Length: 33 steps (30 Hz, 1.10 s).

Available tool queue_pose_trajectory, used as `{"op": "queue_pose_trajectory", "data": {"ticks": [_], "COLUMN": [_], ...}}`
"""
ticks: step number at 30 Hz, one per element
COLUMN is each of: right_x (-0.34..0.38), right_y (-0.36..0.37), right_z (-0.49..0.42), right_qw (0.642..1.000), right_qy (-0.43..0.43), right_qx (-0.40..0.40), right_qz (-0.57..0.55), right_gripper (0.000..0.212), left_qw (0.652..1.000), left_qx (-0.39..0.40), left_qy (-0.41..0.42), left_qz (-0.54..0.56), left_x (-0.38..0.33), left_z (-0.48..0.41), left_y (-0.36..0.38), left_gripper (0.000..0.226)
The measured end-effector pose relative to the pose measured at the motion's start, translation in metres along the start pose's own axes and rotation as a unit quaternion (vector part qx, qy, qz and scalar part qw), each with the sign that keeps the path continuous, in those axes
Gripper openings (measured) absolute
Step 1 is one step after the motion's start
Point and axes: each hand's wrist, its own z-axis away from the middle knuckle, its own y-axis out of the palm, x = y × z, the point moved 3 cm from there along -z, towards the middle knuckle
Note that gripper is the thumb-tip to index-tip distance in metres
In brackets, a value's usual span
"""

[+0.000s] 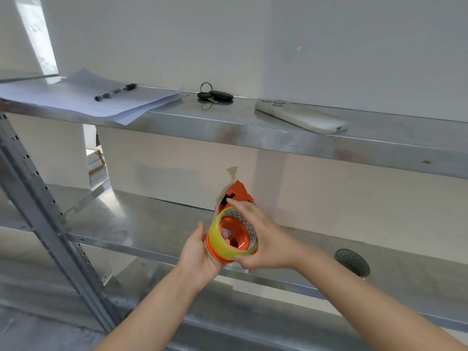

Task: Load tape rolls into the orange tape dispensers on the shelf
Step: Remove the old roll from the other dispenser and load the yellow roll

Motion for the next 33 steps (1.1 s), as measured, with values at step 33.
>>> {"op": "queue_pose_trajectory", "data": {"ticks": [33], "right_x": [-0.036], "right_y": [0.040], "right_z": [0.067], "right_qw": [0.899], "right_qy": [0.176], "right_qx": [-0.181], "right_qz": [-0.357], "right_gripper": [0.060], "left_qw": [0.998], "left_qx": [-0.024], "left_qy": [0.048], "left_qz": [-0.021], "left_x": [0.024], "left_z": [-0.014], "left_y": [0.012], "left_gripper": [0.058]}}
